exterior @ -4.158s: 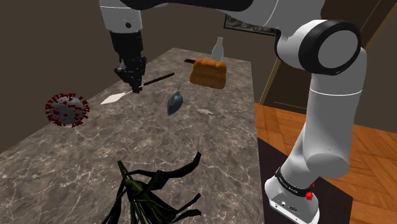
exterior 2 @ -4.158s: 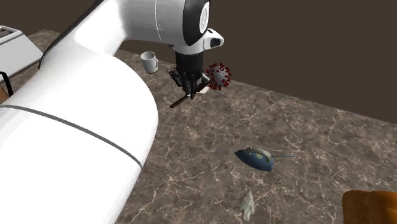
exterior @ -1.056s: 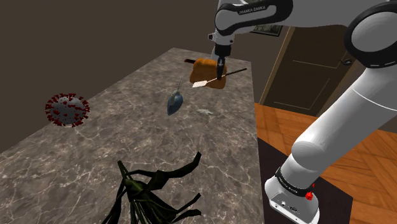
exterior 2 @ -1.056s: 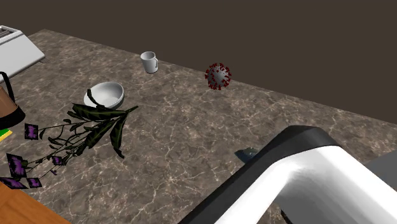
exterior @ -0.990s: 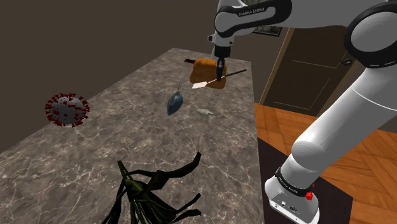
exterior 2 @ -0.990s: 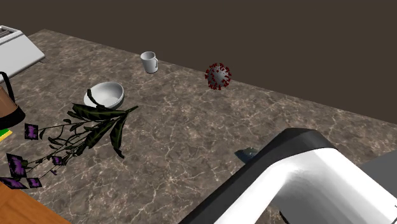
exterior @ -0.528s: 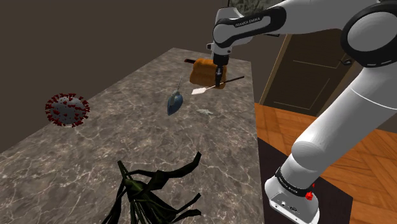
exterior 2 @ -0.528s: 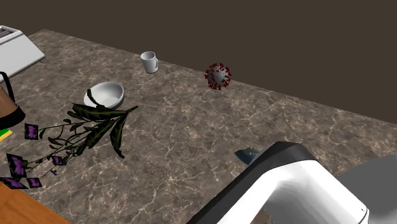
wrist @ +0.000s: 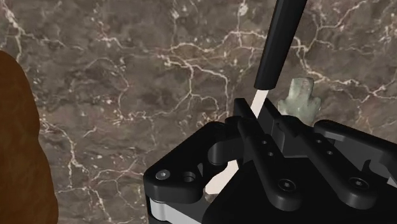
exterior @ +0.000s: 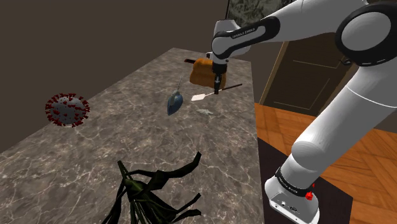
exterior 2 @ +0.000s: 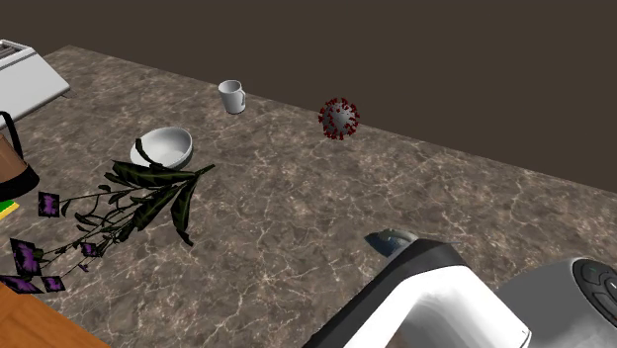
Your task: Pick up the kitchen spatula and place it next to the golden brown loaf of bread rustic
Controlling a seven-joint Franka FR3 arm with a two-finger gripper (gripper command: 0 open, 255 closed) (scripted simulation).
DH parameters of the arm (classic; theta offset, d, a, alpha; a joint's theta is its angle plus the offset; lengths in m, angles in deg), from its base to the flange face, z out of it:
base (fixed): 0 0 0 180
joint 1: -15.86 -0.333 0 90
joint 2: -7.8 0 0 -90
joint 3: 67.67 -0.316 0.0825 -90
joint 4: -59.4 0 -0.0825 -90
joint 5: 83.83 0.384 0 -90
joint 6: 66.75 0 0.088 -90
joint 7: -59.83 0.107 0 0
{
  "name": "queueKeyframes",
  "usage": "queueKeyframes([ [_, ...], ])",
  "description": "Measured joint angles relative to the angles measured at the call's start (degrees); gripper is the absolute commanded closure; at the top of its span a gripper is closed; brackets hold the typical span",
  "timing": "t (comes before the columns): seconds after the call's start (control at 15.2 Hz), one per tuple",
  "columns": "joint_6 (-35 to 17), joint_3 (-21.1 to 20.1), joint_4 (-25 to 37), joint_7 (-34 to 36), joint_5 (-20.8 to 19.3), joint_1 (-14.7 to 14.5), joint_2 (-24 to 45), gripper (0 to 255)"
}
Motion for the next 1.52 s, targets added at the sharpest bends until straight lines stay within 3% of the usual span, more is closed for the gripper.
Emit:
queueKeyframes([
  [0.86,-10.05,-0.02,-5.68,0.78,-0.61,0.01,4.41,255],
  [1.32,-11.0,-0.03,-5.84,0.91,-0.7,-0.01,5.18,255],
  [1.39,-11.0,-0.03,-5.84,0.91,-0.7,-0.01,5.18,0],
  [1.52,-11.0,-0.03,-5.84,0.91,-0.7,-0.01,5.18,0],
])
